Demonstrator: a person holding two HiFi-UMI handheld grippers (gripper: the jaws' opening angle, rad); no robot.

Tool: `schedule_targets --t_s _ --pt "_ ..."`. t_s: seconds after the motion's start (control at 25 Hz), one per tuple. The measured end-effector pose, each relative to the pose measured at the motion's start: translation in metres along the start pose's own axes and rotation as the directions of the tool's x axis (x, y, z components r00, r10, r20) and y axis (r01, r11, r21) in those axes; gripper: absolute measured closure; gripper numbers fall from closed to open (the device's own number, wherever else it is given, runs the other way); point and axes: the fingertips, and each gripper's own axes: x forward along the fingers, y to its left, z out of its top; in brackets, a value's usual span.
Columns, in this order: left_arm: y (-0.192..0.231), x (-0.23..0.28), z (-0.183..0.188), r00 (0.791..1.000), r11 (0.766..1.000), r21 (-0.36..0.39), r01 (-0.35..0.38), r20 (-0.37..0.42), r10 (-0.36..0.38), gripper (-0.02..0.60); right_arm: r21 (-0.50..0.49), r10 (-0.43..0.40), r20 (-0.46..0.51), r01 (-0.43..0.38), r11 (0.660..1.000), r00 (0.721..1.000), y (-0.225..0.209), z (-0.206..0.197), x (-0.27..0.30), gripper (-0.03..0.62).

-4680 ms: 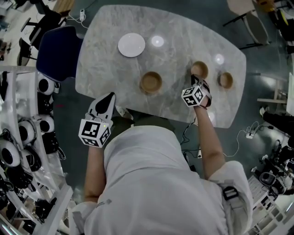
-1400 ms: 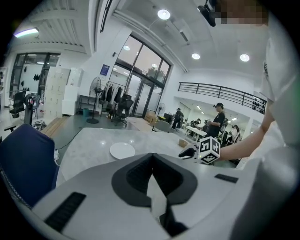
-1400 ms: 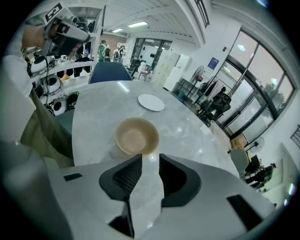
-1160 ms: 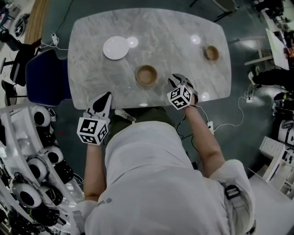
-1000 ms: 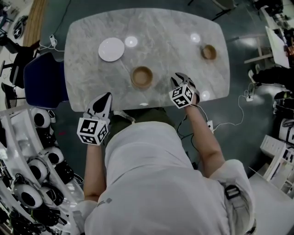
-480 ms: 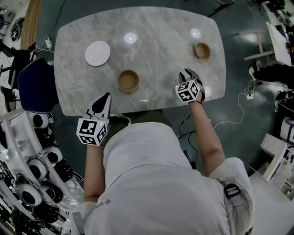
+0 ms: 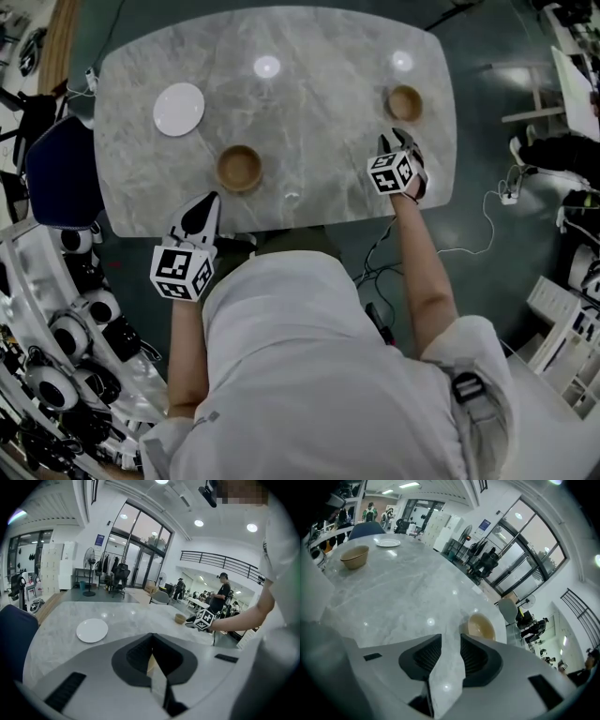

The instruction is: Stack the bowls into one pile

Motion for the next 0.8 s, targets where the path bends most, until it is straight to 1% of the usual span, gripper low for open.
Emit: schedule_targets --t_s 0.2,0.4,0.8 --pt "-0.008 0.011 0.000 1.000 1.000 -0.012 -0.022 -0.015 0.021 0.578 -0.003 -0.023 -0.016 0.023 1.000 1.000 -0.024 -0.010 0.021 0.462" --pt "-0.013 0.018 -0.001 0.998 0.999 -0.023 -0.049 -0.029 0.049 0.578 -0.032 -0.018 -0.028 0.017 0.999 0.999 -0.038 -0.013 0.041 0.461" --pt "-0.017 0.025 -0.004 0.995 0.995 -0.045 -0.090 -0.048 0.088 0.578 -0.106 0.005 -0.068 -0.012 0.994 0.998 -0.046 -0.017 0.075 0.464"
